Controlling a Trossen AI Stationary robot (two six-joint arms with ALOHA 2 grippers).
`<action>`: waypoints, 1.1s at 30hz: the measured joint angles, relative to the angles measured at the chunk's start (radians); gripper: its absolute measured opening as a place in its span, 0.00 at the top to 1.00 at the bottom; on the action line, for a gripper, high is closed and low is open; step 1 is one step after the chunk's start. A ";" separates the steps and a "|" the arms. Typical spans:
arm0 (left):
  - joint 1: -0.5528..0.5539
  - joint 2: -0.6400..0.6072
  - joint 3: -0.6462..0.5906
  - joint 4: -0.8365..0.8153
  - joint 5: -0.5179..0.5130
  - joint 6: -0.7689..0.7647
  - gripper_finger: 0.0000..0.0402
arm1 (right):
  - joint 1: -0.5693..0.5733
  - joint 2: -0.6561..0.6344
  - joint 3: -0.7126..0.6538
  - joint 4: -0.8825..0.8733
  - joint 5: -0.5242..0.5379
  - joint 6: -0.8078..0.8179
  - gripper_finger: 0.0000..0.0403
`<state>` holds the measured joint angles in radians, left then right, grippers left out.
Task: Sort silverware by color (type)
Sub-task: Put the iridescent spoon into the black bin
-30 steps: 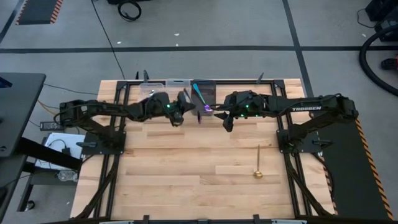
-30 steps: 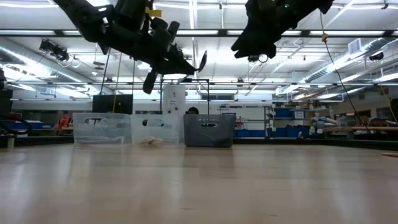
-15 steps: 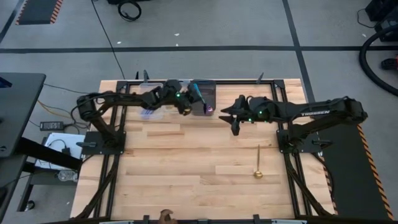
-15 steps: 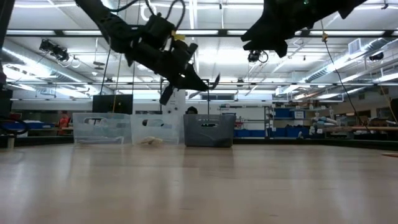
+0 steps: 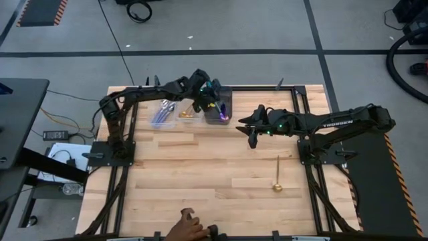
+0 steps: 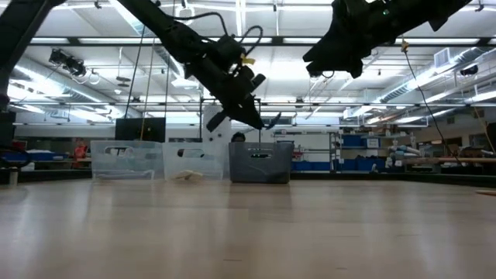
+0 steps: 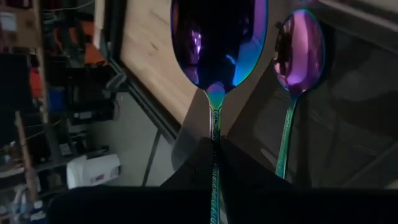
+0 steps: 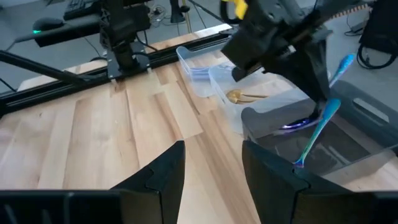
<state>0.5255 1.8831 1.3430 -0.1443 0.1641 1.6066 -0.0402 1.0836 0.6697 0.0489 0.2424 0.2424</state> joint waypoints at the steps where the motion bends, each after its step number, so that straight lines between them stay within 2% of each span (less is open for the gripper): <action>1: 0.000 0.018 0.021 -0.013 0.001 0.005 0.96 | 0.001 0.000 0.000 -0.001 0.000 0.000 0.58; 11: 0.005 0.134 0.193 -0.199 0.006 0.032 0.96 | 0.006 0.000 0.000 -0.010 -0.001 -0.003 0.58; 17: 0.017 0.135 0.197 -0.215 0.007 0.058 0.96 | 0.006 0.000 0.000 0.000 -0.001 -0.015 0.58; 22: 0.022 0.162 0.196 -0.214 0.048 0.064 0.96 | 0.011 0.000 0.001 0.001 -0.001 -0.010 0.58; 33: 0.030 0.202 0.194 -0.210 0.025 0.083 0.96 | 0.032 0.000 0.001 0.005 0.004 -0.003 0.58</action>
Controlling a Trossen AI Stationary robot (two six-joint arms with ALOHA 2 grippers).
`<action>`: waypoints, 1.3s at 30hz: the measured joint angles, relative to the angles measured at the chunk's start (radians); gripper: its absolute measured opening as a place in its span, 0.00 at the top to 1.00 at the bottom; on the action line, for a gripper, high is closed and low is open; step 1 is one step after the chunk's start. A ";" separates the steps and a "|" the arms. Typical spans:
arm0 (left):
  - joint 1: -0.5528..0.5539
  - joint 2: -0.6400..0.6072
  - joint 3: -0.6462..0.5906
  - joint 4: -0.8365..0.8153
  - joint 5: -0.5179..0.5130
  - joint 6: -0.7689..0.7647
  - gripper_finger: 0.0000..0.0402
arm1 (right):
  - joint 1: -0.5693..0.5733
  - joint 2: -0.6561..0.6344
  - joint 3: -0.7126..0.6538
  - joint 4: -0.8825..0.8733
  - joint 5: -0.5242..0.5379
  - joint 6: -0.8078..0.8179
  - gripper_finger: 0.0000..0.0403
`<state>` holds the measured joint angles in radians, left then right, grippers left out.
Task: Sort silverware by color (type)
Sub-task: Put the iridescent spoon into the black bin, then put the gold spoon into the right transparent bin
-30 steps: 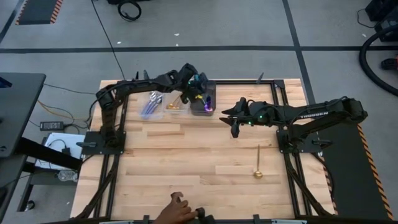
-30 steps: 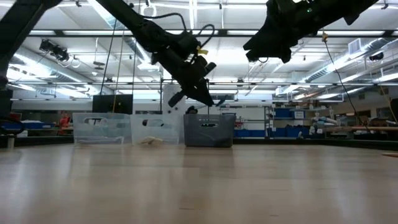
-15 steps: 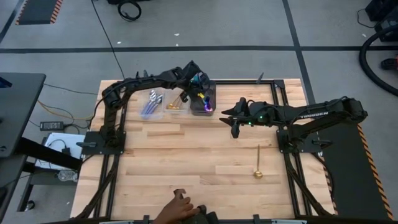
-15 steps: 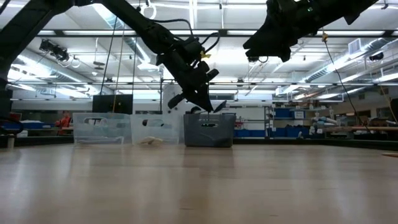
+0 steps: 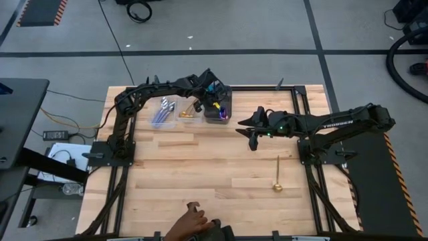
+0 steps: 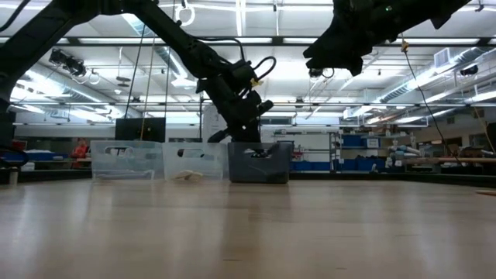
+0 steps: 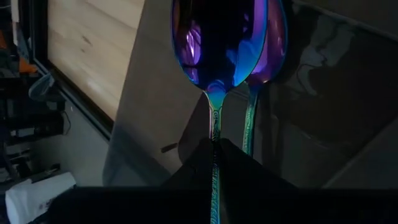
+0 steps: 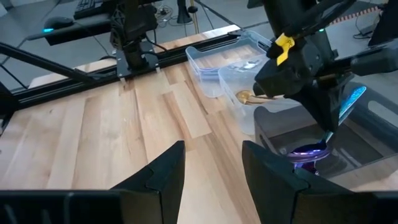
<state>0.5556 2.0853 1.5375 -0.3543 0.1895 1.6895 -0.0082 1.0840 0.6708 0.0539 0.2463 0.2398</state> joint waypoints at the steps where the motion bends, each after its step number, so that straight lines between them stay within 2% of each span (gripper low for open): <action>1: 0.000 0.000 0.000 -0.002 -0.001 -0.001 0.96 | 0.000 0.000 0.000 0.000 0.000 0.000 0.58; 10: 0.003 0.011 0.000 0.008 0.000 -0.034 0.94 | 0.000 0.000 0.000 -0.004 0.000 0.000 0.58; 15: 0.003 0.011 0.000 0.062 0.007 -0.084 0.84 | 0.000 0.000 0.000 -0.015 -0.004 0.001 0.58; 20: 0.003 0.011 0.000 0.041 0.012 -0.085 0.71 | 0.002 0.000 0.000 -0.028 -0.004 0.004 0.58; 27: 0.003 -0.050 0.000 0.042 0.021 -0.149 0.69 | 0.002 0.000 0.000 -0.029 0.000 -0.005 0.58; 32: -0.011 -0.115 0.000 0.044 0.049 -0.289 0.71 | 0.002 0.000 0.000 -0.055 0.021 -0.007 0.58; 39: -0.079 -0.196 0.001 0.010 -0.060 -0.740 0.71 | -0.002 0.000 0.000 -0.141 0.026 -0.007 0.58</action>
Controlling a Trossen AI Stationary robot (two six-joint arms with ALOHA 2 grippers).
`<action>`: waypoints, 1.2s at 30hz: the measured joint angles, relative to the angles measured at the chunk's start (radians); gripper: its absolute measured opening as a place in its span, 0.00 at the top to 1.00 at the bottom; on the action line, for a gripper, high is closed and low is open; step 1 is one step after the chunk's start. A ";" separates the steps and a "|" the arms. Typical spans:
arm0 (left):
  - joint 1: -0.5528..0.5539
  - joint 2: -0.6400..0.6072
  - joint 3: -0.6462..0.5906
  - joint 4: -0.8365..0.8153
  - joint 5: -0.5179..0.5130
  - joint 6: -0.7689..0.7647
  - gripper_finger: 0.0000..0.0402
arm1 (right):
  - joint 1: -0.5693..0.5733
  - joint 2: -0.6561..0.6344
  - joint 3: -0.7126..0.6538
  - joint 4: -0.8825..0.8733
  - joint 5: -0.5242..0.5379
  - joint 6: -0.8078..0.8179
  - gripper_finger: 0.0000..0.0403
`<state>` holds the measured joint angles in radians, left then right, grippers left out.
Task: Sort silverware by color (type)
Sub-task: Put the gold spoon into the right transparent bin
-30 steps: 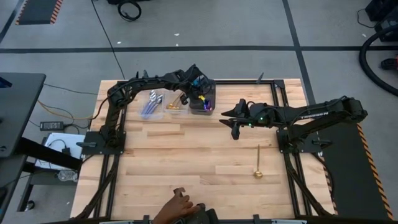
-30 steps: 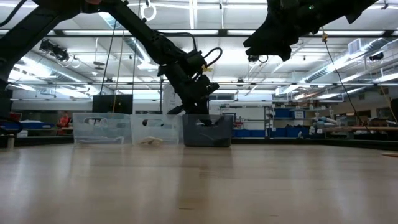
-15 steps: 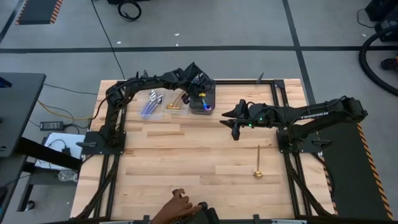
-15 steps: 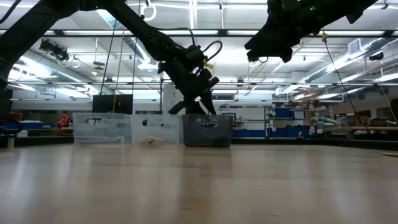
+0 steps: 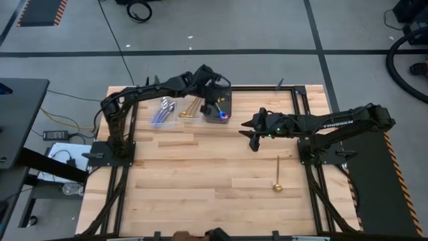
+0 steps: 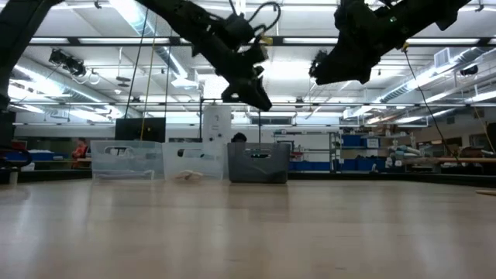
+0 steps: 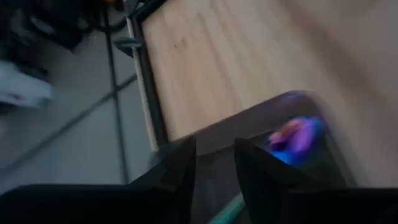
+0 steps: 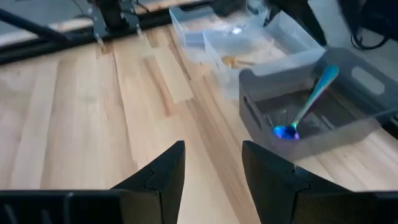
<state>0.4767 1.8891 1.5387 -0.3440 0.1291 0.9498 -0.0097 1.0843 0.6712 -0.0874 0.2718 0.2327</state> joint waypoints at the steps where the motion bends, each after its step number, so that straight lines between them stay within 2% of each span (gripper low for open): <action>1: -0.012 -0.011 -0.001 -0.021 -0.003 -0.043 0.71 | 0.000 0.000 0.000 -0.012 0.000 0.000 0.58; 5: -0.060 -0.056 -0.001 -0.048 -0.022 -0.240 0.71 | -0.001 0.000 0.000 -0.071 0.028 0.047 0.58; 8: -0.099 -0.103 -0.001 -0.109 -0.014 -0.312 0.71 | 0.000 0.000 0.000 -0.135 0.066 0.129 0.58; 10: -0.121 -0.135 -0.011 -0.122 0.028 -0.343 0.71 | 0.010 0.000 0.000 -0.191 0.076 0.190 0.58; 13: -0.144 -0.193 -0.083 -0.083 0.098 -0.370 0.71 | 0.038 0.002 0.000 -0.259 0.081 0.281 0.58; 22: -0.233 -0.311 -0.296 -0.007 0.092 -0.509 0.71 | 0.138 0.059 0.000 -0.424 0.130 0.544 0.58; 31: -0.339 -0.341 -0.438 -0.001 -0.015 -0.656 0.71 | 0.203 0.111 0.004 -0.455 0.091 0.725 0.58; 36: -0.394 -0.380 -0.521 0.004 -0.050 -0.734 0.71 | 0.257 0.143 0.069 -0.590 0.100 0.815 0.58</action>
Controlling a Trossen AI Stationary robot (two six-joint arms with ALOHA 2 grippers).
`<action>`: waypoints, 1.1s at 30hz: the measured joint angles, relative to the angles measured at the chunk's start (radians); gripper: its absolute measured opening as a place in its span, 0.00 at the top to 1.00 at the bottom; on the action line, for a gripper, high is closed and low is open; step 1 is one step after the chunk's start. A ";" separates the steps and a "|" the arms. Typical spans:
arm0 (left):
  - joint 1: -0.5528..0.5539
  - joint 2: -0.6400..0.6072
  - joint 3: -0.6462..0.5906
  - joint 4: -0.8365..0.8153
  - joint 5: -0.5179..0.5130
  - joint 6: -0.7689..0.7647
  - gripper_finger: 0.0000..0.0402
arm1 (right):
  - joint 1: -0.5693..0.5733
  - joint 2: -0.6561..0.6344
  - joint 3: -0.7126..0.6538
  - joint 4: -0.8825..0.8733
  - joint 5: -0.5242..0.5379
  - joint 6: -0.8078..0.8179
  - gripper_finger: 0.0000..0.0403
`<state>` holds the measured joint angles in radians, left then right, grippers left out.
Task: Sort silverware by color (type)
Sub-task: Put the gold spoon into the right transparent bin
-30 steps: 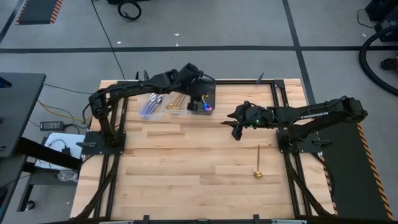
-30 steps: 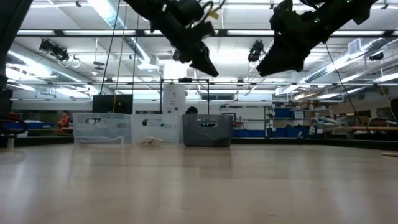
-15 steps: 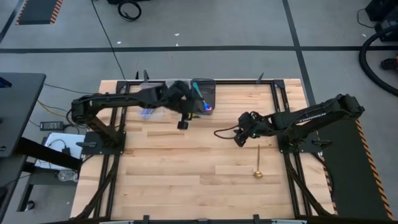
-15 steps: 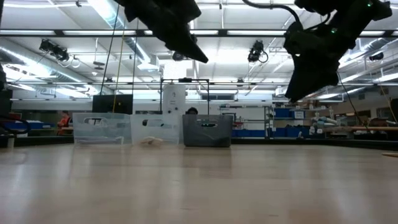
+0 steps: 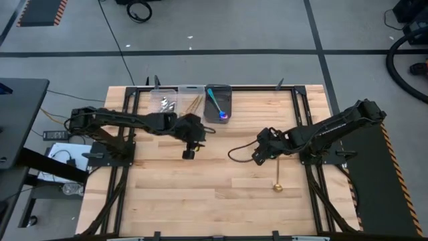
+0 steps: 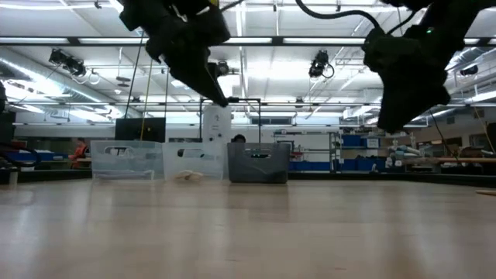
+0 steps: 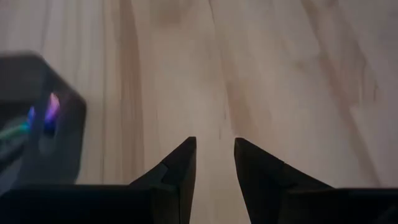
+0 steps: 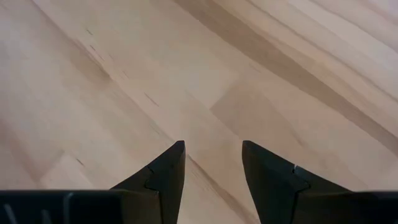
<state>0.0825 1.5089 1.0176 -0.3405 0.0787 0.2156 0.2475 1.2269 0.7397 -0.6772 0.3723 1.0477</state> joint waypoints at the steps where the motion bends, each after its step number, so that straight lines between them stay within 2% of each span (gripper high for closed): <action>1: -0.011 -0.014 -0.016 0.028 -0.009 -0.012 0.71 | 0.012 0.012 0.017 -0.033 0.006 0.020 0.58; 6: -0.060 -0.119 -0.128 0.081 -0.042 -0.071 0.71 | 0.044 0.113 0.106 -0.188 0.003 0.142 0.58; 13: -0.116 -0.229 -0.246 0.148 -0.071 -0.127 0.71 | 0.065 0.276 0.201 -0.351 -0.106 0.270 0.58; 23: -0.197 -0.355 -0.373 0.153 -0.132 -0.189 0.71 | 0.187 0.351 0.223 -0.325 -0.271 0.429 0.58; 33: -0.283 -0.492 -0.453 0.146 -0.196 -0.288 0.71 | 0.345 0.386 0.219 -0.328 -0.356 0.776 0.58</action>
<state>-0.2005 1.0167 0.5645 -0.1944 -0.1175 -0.0720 0.5922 1.6128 0.9588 -1.0049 0.0158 1.8241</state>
